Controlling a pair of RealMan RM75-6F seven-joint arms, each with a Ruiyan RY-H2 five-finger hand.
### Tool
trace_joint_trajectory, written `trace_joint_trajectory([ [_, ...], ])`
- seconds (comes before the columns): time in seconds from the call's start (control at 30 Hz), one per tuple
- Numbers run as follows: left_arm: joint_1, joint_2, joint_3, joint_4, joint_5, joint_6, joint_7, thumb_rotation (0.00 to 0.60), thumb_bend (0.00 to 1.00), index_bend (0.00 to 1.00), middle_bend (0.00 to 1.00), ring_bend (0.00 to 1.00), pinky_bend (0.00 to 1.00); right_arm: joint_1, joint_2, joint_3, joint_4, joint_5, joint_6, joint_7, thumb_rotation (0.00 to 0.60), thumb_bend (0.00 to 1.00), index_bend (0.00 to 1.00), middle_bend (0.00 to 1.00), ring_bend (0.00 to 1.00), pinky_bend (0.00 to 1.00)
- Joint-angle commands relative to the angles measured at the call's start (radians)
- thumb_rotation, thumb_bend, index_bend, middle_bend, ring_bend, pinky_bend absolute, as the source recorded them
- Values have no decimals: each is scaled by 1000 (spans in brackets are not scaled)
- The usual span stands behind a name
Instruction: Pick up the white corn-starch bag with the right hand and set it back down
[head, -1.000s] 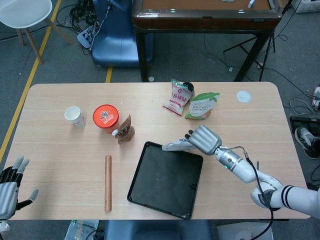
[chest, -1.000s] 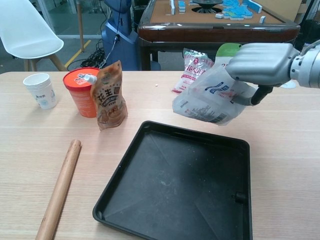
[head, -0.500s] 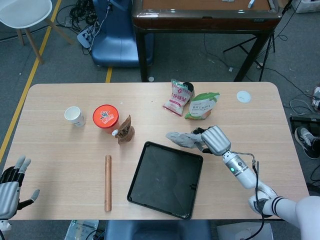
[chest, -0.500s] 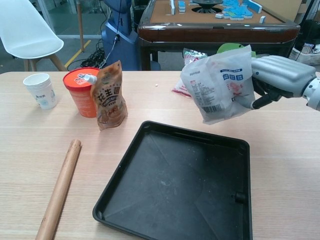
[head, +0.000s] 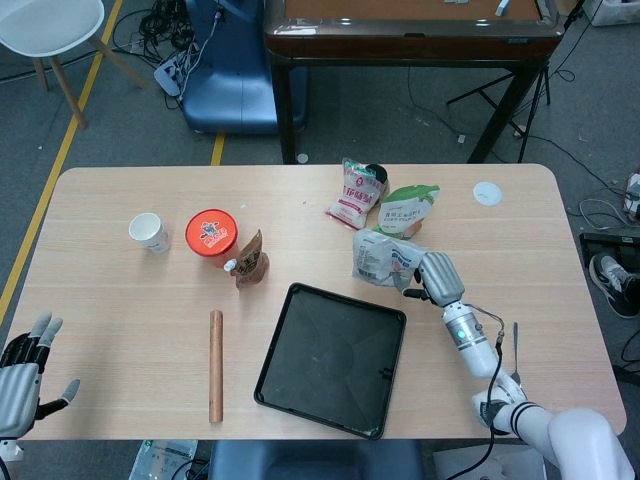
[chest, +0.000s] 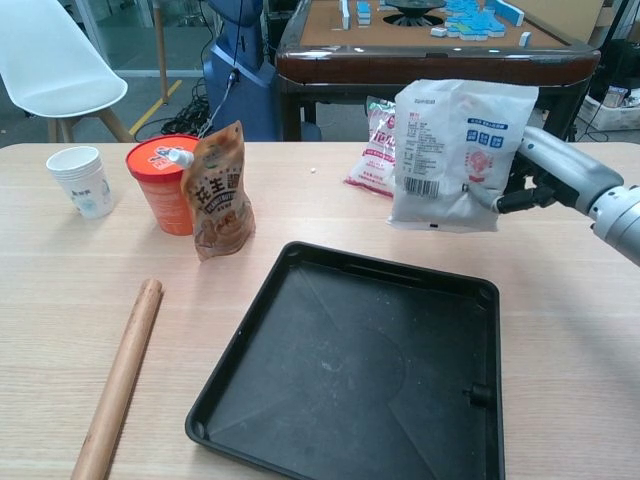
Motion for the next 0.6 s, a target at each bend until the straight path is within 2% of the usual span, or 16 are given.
trace_joint_trajectory([
  [0.03,-1,-1,1,-1,1,-2,1,600,246,0,0,83,57,4,-24,7,33,6,-32,42,600,784,945,791,719,699],
  [0.23,-5,-3,1,-3,3,-6,3,600,246,0,0,83,57,17,-46,3,67,-3,-73,101,600,784,938,732,650,669],
  [0.47,-5,-2,4,-3,4,-6,-1,600,246,0,0,83,57,31,-74,-7,112,-17,-112,141,600,784,833,650,540,545],
  [0.6,-3,-1,6,-1,1,-8,-3,600,246,0,0,83,57,38,-80,-13,125,-26,-126,167,600,741,757,600,482,455],
])
